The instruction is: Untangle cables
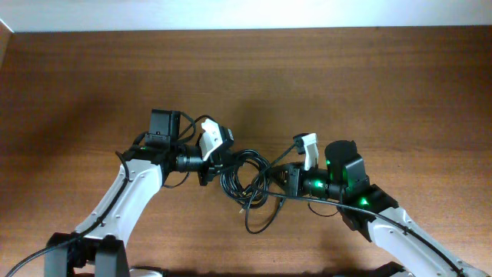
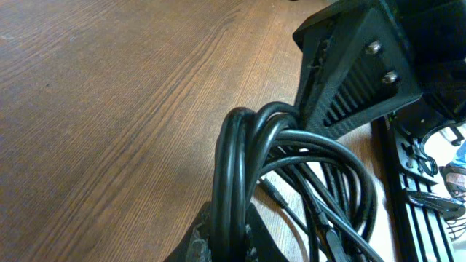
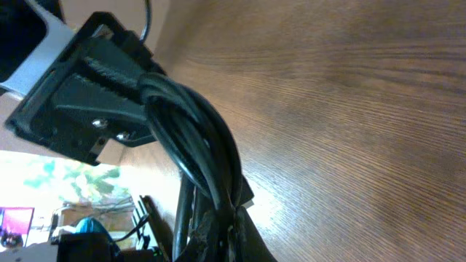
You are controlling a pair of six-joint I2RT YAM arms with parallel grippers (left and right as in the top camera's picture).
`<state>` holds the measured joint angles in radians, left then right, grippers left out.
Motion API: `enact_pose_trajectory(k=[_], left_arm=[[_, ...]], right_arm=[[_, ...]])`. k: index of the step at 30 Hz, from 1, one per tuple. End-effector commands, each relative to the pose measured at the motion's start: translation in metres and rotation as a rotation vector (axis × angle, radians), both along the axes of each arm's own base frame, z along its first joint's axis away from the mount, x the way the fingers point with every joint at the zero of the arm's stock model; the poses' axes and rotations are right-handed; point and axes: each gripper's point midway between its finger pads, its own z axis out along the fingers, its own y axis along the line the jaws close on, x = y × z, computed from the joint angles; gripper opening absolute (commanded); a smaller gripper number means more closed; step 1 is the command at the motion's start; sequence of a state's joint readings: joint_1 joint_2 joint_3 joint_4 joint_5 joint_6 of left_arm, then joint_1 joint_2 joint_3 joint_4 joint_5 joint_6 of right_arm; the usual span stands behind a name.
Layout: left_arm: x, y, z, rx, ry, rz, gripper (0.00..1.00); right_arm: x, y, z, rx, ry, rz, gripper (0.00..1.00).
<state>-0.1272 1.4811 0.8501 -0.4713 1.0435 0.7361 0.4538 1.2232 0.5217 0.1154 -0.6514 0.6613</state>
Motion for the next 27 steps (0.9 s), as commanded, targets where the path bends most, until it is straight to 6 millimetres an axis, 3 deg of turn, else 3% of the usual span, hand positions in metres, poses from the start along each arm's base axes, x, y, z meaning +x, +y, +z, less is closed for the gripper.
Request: enact_pose_trajectory(k=[1, 4, 6, 7, 8, 10, 11, 17, 19, 23, 27], left_arm=[[-0.009, -0.010, 0.029, -0.130, -0.003, -0.062, 0.00], [-0.009, -0.011, 0.029, -0.131, -0.002, -0.063, 0.00], [-0.009, -0.011, 0.029, -0.131, -0.002, -0.063, 0.00], [-0.010, -0.011, 0.030, -0.135, -0.002, -0.065, 0.00], [-0.011, -0.012, 0.032, -0.150, 0.000, -0.073, 0.00], [-0.013, -0.013, 0.036, -0.175, 0.004, -0.087, 0.00], [-0.014, -0.013, 0.037, -0.181, 0.007, -0.090, 0.00], [-0.008, 0.005, 0.044, -0.229, 0.018, -0.044, 0.00], [-0.008, 0.017, 0.051, -0.280, -0.002, -0.037, 0.00], [-0.017, 0.020, 0.059, -0.333, -0.053, -0.072, 0.00], [-0.018, 0.019, 0.061, -0.349, -0.051, -0.078, 0.00]], right_arm=[[0.011, -0.011, -0.020, -0.062, 0.060, -0.115, 0.04], [0.008, -0.009, -0.018, -0.048, 0.065, -0.094, 0.04], [0.002, 0.003, -0.001, 0.014, -0.002, 0.003, 0.06], [-0.009, 0.018, 0.026, 0.108, -0.121, 0.148, 0.23], [-0.015, 0.024, 0.039, 0.156, -0.169, 0.212, 0.38], [-0.023, 0.029, 0.056, 0.216, -0.225, 0.285, 0.54], [-0.027, 0.031, 0.066, 0.246, -0.261, 0.318, 0.58], [-0.033, 0.033, 0.086, 0.314, -0.304, 0.367, 0.61], [-0.021, 0.023, 0.084, 0.318, -0.248, 0.308, 0.61], [-0.007, 0.003, 0.066, 0.292, -0.106, 0.211, 0.61], [-0.008, 0.003, 0.066, 0.294, -0.106, 0.216, 0.61]])
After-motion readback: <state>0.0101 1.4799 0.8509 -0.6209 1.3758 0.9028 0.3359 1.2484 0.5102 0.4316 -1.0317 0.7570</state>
